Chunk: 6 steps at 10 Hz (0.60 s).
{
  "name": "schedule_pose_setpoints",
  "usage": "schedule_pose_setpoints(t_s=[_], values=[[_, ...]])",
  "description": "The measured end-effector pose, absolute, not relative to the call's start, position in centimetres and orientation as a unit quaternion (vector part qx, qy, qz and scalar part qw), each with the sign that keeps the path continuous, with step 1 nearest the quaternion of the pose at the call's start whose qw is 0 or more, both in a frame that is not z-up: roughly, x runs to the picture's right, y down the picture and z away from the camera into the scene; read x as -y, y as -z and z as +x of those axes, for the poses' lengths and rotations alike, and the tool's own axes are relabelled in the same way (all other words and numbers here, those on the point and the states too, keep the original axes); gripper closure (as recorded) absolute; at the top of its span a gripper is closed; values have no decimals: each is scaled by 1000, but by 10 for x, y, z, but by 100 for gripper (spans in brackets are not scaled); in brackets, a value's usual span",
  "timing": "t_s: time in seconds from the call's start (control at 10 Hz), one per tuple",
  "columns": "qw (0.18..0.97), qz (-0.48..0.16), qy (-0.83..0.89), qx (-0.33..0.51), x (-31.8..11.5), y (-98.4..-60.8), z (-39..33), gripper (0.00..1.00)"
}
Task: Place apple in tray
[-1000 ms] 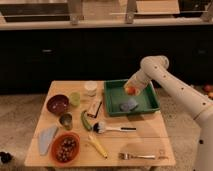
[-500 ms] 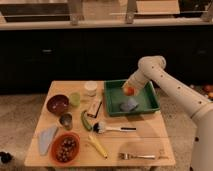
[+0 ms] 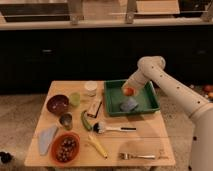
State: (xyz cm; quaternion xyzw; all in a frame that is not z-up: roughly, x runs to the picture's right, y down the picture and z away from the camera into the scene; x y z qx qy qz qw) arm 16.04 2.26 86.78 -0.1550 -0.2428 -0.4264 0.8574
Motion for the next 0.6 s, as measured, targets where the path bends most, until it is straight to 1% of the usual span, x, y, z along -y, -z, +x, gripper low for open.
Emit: schedule_pose_setpoints(t_s=[0.1,0.3,0.4,0.6], values=[[857,-157,421,254,-24,-868,160,96],[853,-163,409,281,-24,-867,159,78],[849,-168,406,292,-25,-866,158,65],[846,-172,403,304,-25,-866,156,49]])
